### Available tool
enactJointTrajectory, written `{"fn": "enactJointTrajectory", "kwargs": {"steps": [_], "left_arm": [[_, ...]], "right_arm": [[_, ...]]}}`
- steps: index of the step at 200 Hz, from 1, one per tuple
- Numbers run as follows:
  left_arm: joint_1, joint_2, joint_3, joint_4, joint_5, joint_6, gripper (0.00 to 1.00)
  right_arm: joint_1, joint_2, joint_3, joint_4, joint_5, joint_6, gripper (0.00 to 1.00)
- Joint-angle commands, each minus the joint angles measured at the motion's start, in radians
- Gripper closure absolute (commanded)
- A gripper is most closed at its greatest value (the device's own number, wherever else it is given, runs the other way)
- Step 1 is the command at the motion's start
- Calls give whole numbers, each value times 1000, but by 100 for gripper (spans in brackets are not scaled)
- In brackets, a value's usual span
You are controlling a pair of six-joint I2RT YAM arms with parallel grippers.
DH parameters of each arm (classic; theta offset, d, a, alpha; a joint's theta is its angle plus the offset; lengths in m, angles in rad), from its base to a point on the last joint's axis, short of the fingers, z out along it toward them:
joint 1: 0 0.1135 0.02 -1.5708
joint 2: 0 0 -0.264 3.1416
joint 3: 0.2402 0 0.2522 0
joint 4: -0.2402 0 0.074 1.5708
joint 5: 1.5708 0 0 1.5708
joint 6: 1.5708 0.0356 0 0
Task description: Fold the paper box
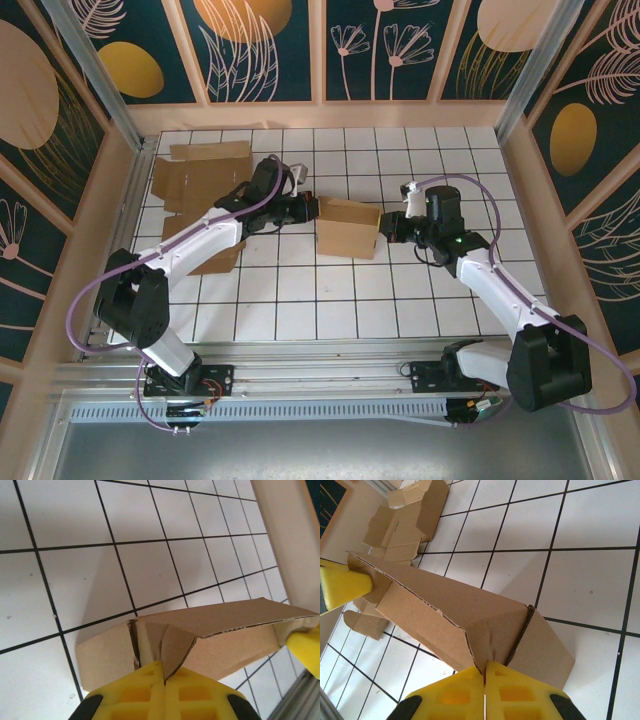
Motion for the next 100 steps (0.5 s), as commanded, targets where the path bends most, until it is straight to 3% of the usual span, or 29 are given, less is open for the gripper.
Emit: {"fn": "enactJointTrajectory", "kwargs": {"steps": [1,63,84,100], "left_arm": [[-22,31,-16,-130,-101,33,100],[-43,2,-109,-51,13,15,100],[-50,-31,-141,-39,14,7,89],[-51,-61,-158,-17,13,-3,81]], "right_arm": [[21,6,-35,-68,-18,-20,92],[30,2,-63,-65,19,-15,92],[34,-16,-104,-60,28,-11,89],[33,-40,-108,-62,25,-2,78]]}}
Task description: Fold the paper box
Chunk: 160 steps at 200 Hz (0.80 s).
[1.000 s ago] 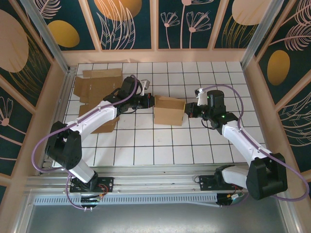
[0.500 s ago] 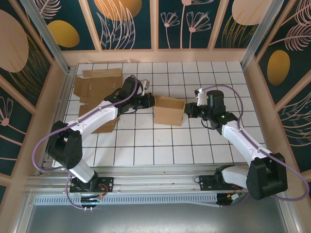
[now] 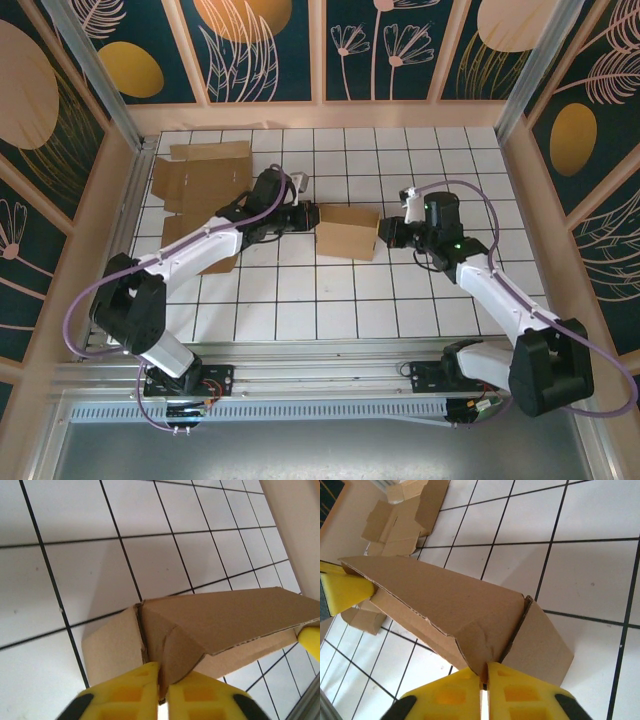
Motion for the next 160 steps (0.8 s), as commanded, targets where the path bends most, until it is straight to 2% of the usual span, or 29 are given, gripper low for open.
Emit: {"fn": "enactJointTrajectory", "kwargs": {"steps": [1,17,45,84,117,135,151,160], "left_arm": [[-21,-22,-58,-78,44,-22,80],[-21,-43,-54,-72,43,-27,71],[-21,-75,-33,-74,28,-26,64],[-21,-118,-14,-72,16,-29,60],[-20,-174,0,-67,-64,-73,53],[-19,-199,8,-56,-182,-165,44],[-17,-173,50,-107,-300,-266,18],[-10,-137,88,-148,-328,-300,15]], "right_arm": [[19,-10,-49,-89,15,-1,77],[20,-41,-36,-89,10,8,68],[17,-91,2,-93,10,25,57],[3,-137,50,-95,-31,70,49],[-29,-159,110,-92,-17,214,47],[-53,-142,158,-131,57,316,44],[-66,-87,203,-176,84,377,39],[-67,-43,228,-208,91,392,34]]}}
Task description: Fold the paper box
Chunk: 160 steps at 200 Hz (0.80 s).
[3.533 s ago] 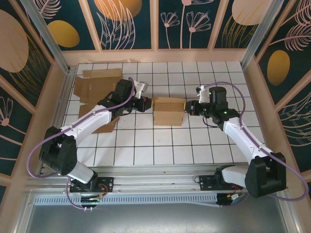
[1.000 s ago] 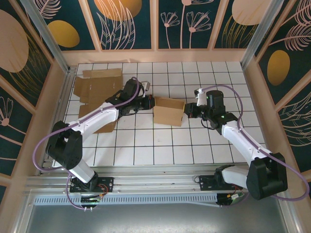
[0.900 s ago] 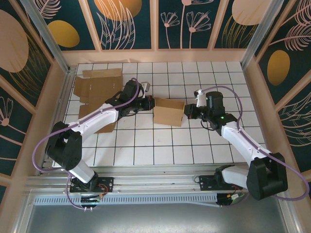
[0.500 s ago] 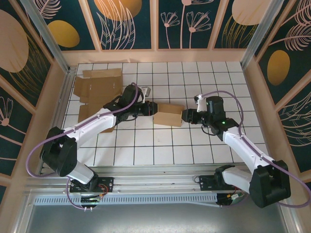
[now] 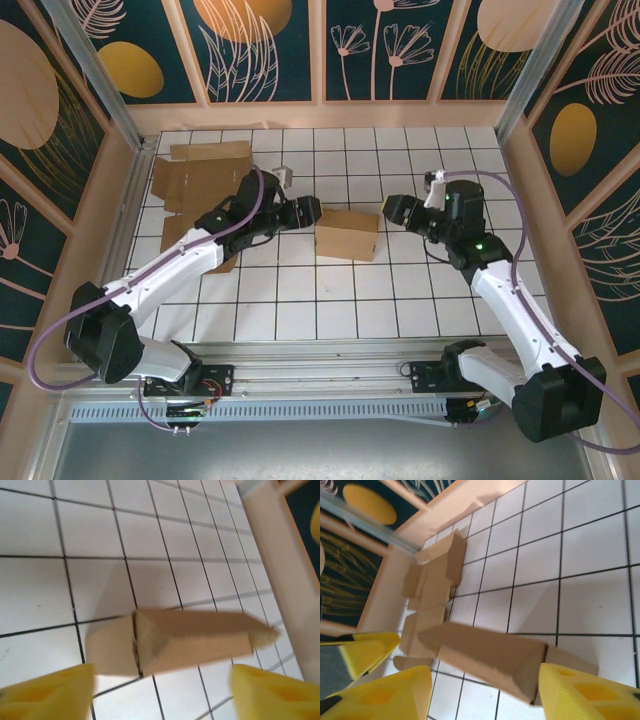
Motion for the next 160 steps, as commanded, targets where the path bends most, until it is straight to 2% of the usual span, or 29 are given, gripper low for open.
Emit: {"fn": "enactJointTrajectory", "kwargs": {"steps": [1,13,31,42,54,68,93,117,133,147,160], "left_arm": [[9,41,91,-81,-172,-161,15],[17,94,132,-106,-158,-183,14],[21,163,154,-71,-53,-191,13],[21,203,162,-54,12,-189,12],[21,237,175,-58,52,-174,16],[21,252,159,-43,91,-160,22],[21,248,94,-20,96,-162,36],[21,242,39,-11,77,-175,57],[21,241,-3,1,61,-182,65],[22,241,-48,28,69,-193,69],[21,230,-91,70,99,-197,68]], "right_arm": [[-11,80,73,-89,62,123,34],[-5,136,95,-128,73,127,30],[6,185,84,-129,71,131,30],[17,197,61,-107,76,133,34],[26,202,33,-88,79,134,39],[31,197,-2,-68,80,143,46],[38,185,-63,-44,96,149,57],[40,183,-100,-40,134,137,62],[51,184,-133,-23,170,120,64],[69,192,-161,-15,219,103,65],[69,192,-170,-11,215,100,63]]}}
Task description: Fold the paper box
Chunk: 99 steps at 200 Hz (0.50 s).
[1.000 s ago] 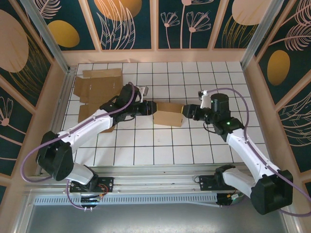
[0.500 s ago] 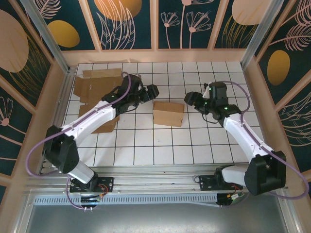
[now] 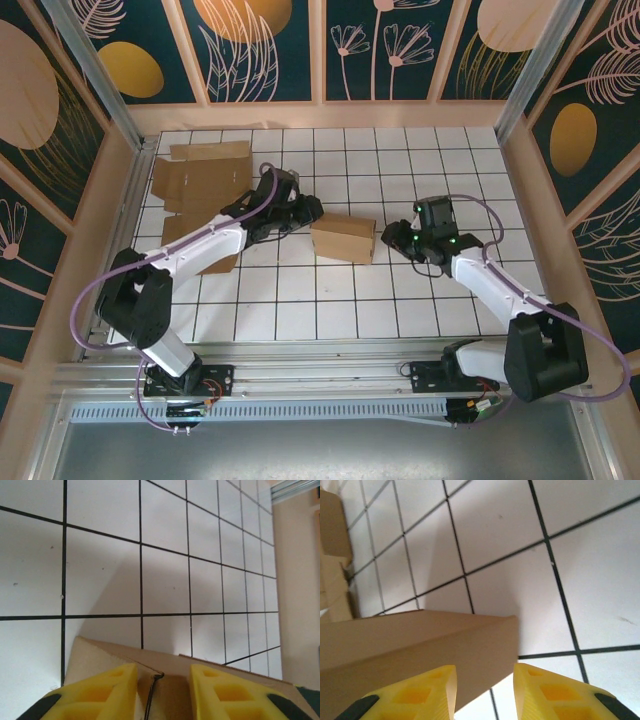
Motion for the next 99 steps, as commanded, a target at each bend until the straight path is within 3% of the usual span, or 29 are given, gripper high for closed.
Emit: {"fn": "enactJointTrajectory", "kwargs": {"steps": [1,17,43,99], "left_arm": [[0,13,-108,-37,27,-10,67],[1,-18,-141,25,62,-14,54],[-2,-52,-123,74,107,3,43],[0,-125,-42,11,45,68,15]], "right_arm": [[14,-10,-30,34,65,-28,63],[12,-43,-7,19,61,-27,57],[-31,-115,81,-51,50,-1,51],[-5,-203,138,-104,-82,192,29]]}}
